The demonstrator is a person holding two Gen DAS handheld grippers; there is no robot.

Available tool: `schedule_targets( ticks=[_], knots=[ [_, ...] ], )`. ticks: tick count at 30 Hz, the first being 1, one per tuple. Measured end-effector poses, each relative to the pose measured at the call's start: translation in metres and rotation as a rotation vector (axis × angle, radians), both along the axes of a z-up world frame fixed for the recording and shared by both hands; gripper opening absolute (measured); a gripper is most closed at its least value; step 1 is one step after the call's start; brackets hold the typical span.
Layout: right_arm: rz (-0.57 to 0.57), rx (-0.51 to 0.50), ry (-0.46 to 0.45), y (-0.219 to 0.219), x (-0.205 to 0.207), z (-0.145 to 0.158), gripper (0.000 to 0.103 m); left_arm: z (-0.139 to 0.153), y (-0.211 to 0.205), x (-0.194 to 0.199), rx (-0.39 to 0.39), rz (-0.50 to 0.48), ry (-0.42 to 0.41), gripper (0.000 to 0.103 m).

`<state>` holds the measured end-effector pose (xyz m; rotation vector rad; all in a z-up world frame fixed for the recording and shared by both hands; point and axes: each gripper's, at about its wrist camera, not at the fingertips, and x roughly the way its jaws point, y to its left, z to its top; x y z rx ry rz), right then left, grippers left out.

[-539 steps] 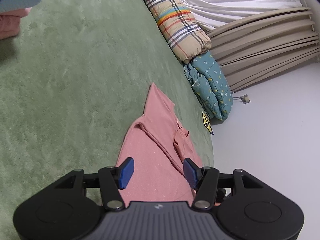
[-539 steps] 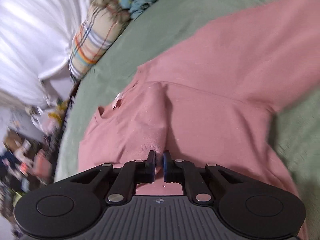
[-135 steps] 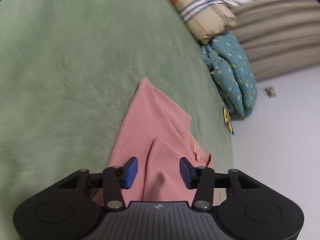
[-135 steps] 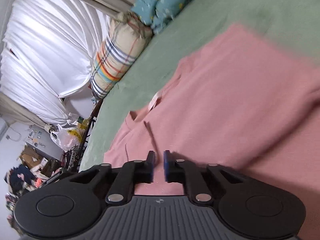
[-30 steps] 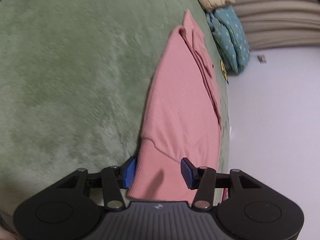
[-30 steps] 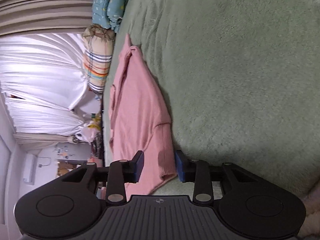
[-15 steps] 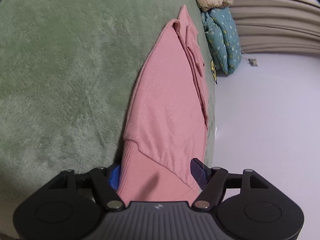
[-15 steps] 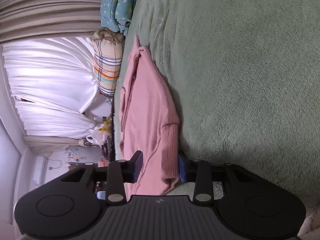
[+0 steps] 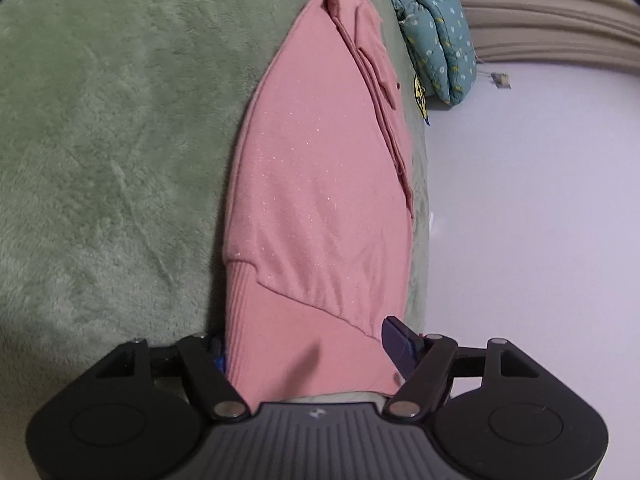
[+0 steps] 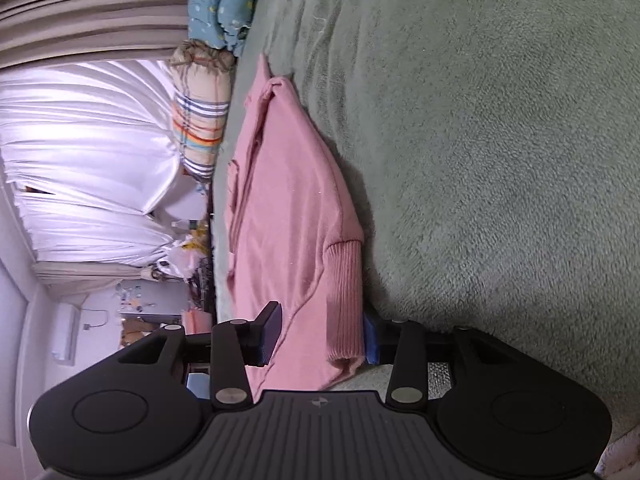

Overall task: Fold clothes
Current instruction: 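Grasp the hem end of the pink strip with both tools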

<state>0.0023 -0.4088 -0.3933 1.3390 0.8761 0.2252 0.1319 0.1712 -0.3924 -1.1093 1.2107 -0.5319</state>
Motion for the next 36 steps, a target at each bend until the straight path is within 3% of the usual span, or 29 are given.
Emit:
schedule_targets(
  ticks=[2,4,5,7,8,12,15,22,26,31,33,36],
  knots=[
    [-0.006,0.015,0.009,-0.001,0.001,0.001,0.04,0.002,-0.001,0.003,0.012,0.001,0.023,0.064],
    [-0.009,0.024,0.005,-0.001,0.002,0.002,0.04,0.003,-0.001,0.003,0.027,-0.005,0.02,0.046],
    [-0.01,0.027,-0.001,0.0,0.001,0.004,0.04,0.001,-0.002,0.002,0.04,-0.01,0.023,0.042],
    [-0.006,0.022,0.003,0.003,0.002,0.003,0.037,-0.008,-0.002,0.002,0.042,-0.003,0.05,0.01],
    [-0.001,0.015,0.012,0.004,0.002,0.002,0.035,-0.014,0.0,0.001,0.024,0.013,0.077,0.006],
    [-0.016,0.017,0.033,0.007,0.0,-0.005,0.016,-0.037,0.008,-0.002,-0.068,0.084,0.148,0.007],
    [-0.033,0.024,0.047,0.008,-0.002,-0.01,0.011,-0.037,0.006,0.0,-0.06,0.093,0.154,0.007],
    [-0.047,-0.032,0.065,0.013,-0.005,-0.004,0.008,-0.035,0.003,-0.004,-0.061,0.157,0.157,0.005],
    [-0.044,-0.152,0.091,0.021,-0.008,0.018,0.008,-0.015,0.001,-0.012,0.003,0.158,0.138,0.004],
    [-0.024,-0.275,0.016,0.032,-0.019,0.066,0.008,0.018,0.012,-0.03,0.033,0.201,0.122,0.004],
    [-0.013,-0.343,0.033,0.036,-0.021,0.076,0.008,0.025,0.013,-0.032,0.041,0.197,0.132,0.004],
    [-0.028,-0.307,0.031,0.034,-0.031,0.083,0.008,0.034,0.02,-0.041,0.045,0.192,0.137,0.003]
  ],
)
